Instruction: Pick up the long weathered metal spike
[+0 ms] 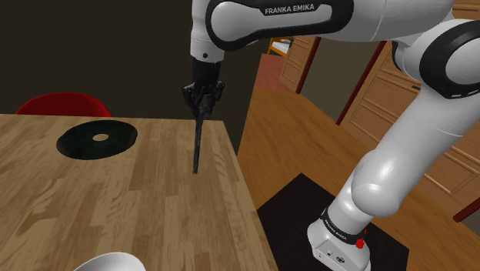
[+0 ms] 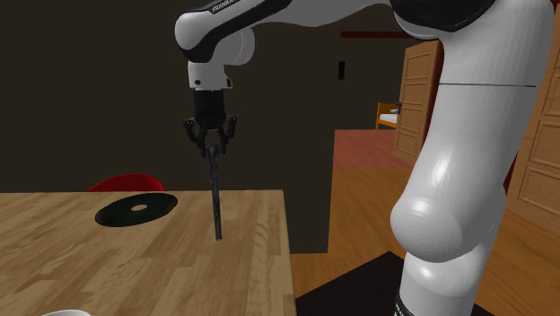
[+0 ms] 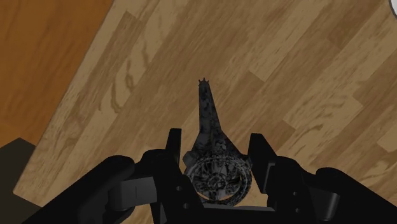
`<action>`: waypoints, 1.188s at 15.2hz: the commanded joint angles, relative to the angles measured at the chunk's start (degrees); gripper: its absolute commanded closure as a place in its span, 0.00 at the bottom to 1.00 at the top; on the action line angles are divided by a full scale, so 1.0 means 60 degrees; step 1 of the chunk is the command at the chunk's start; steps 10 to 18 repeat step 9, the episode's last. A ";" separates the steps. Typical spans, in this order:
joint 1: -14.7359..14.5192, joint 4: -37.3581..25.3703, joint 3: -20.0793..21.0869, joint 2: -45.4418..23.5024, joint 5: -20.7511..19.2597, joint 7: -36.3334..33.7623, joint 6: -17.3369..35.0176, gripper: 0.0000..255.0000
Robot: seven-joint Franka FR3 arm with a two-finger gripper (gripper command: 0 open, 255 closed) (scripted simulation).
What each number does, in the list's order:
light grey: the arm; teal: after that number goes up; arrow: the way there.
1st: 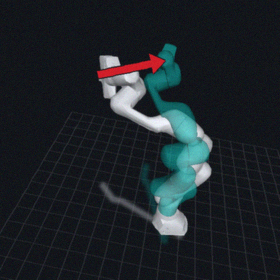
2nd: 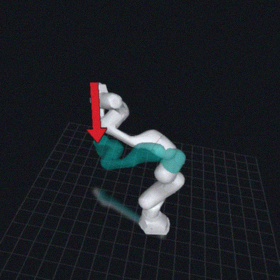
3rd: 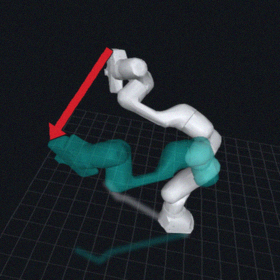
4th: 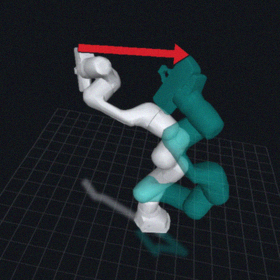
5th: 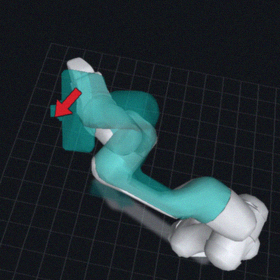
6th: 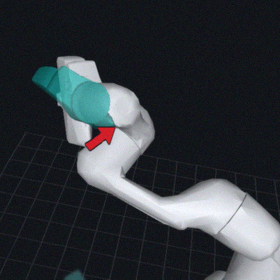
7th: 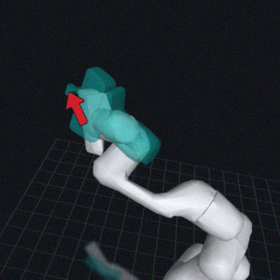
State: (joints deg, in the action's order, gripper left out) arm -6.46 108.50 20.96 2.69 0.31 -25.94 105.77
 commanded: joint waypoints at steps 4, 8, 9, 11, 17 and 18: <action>0.0004 -0.0597 -0.0006 0.0035 0.0013 0.0009 -0.0632 1.00; 0.0006 -0.1012 -0.0007 0.0026 0.0009 0.0010 -0.1038 1.00; 0.0006 -0.1013 -0.0007 0.0025 0.0009 0.0009 -0.1039 1.00; 0.0006 -0.1013 -0.0007 0.0025 0.0009 0.0009 -0.1039 1.00; 0.0006 -0.1013 -0.0007 0.0025 0.0009 0.0009 -0.1039 1.00; 0.0006 -0.1013 -0.0007 0.0025 0.0009 0.0009 -0.1039 1.00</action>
